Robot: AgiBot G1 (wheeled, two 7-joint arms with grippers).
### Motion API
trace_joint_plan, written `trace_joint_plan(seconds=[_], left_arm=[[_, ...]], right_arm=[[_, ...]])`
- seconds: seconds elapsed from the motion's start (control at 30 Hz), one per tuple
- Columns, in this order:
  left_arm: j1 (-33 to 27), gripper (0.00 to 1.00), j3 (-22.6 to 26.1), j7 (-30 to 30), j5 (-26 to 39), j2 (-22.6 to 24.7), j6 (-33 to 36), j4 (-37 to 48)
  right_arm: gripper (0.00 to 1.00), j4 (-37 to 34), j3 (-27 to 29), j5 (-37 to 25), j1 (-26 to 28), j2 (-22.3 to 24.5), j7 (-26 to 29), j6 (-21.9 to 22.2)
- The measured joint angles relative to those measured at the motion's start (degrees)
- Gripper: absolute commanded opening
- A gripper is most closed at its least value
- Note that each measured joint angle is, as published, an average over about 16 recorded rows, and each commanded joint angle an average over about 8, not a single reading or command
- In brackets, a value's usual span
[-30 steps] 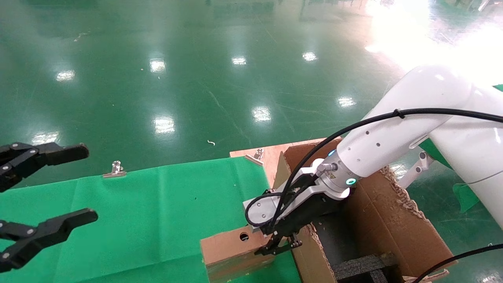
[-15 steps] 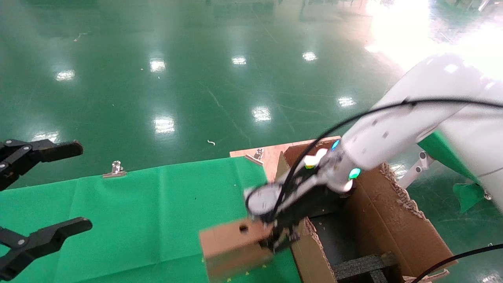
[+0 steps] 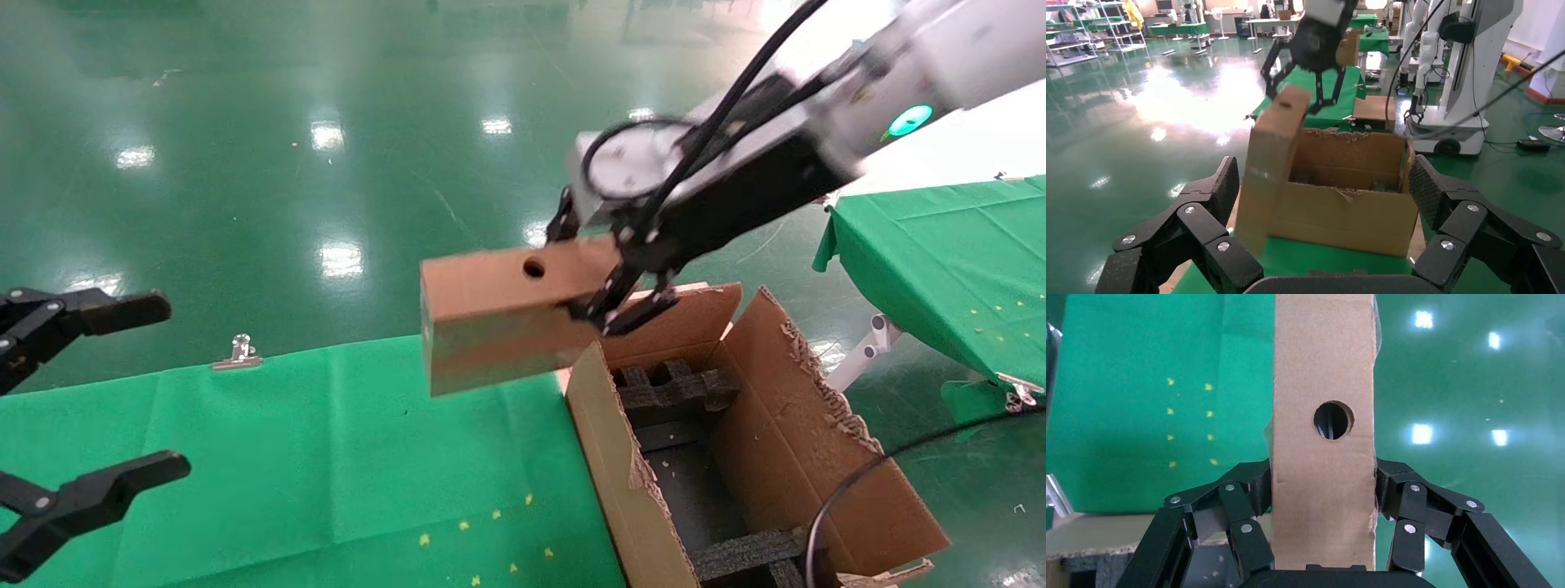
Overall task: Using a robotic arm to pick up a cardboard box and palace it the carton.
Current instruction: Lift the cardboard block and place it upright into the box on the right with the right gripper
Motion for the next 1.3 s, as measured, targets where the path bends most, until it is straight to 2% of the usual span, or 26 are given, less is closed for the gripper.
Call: trace_joint_plan(seconds=[0.4, 0.9, 1.1, 1.3], left_arm=[[0.00, 1.00, 0.00, 0.00, 0.00, 0.00, 0.00, 0.00], [0.00, 1.00, 0.00, 0.00, 0.00, 0.00, 0.00, 0.00], [0.00, 1.00, 0.00, 0.00, 0.00, 0.00, 0.00, 0.00], [0.00, 1.00, 0.00, 0.00, 0.00, 0.00, 0.00, 0.00]], right_arm=[[0.00, -1.96, -14.19, 6.14, 9.81, 7.25, -1.33, 0.18], [0.00, -3.54, -28.95, 2.86, 17.97, 21.66, -2.16, 0.49], [0.00, -4.28, -33.09, 1.74, 20.15, 24.96, -2.21, 0.59], [0.00, -4.40, -36.41, 1.95, 21.15, 26.36, -2.52, 0.67]])
